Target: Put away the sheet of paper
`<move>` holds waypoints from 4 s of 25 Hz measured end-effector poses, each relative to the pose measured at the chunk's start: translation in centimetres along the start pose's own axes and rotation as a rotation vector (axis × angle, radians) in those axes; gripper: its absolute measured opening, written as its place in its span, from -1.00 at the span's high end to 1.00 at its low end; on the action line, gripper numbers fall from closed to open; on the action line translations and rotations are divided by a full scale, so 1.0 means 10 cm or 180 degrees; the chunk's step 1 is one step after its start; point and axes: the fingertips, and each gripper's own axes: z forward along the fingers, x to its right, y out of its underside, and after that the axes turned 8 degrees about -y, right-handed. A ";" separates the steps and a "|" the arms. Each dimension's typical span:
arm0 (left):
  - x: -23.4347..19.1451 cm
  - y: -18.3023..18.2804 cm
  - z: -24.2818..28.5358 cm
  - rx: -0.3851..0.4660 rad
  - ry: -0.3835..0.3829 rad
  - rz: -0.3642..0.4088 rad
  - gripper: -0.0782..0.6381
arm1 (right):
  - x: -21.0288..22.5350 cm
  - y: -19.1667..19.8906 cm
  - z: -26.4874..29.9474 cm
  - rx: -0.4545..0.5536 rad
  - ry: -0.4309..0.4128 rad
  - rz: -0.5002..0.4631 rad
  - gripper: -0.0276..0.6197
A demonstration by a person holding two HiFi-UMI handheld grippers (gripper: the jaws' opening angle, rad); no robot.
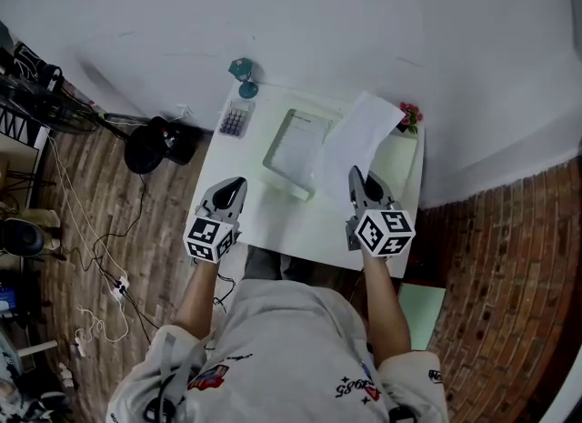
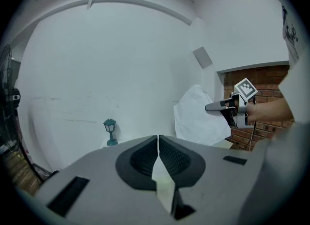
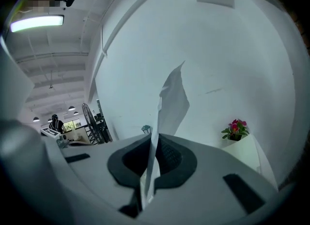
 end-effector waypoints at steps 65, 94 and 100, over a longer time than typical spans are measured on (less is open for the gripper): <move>-0.56 0.38 -0.01 -0.0278 -0.0331 -0.0175 0.70 | 1.23 2.06 0.82 -0.1549 0.0470 0.0170 0.90; -0.89 0.52 0.13 -0.0435 -0.0428 -0.0285 0.70 | 1.12 2.28 1.50 -0.1513 0.0303 0.1994 0.89; -0.95 0.55 0.15 -0.0477 -0.0435 -0.0295 0.70 | 1.12 2.35 1.61 -0.1656 0.0416 0.1917 0.89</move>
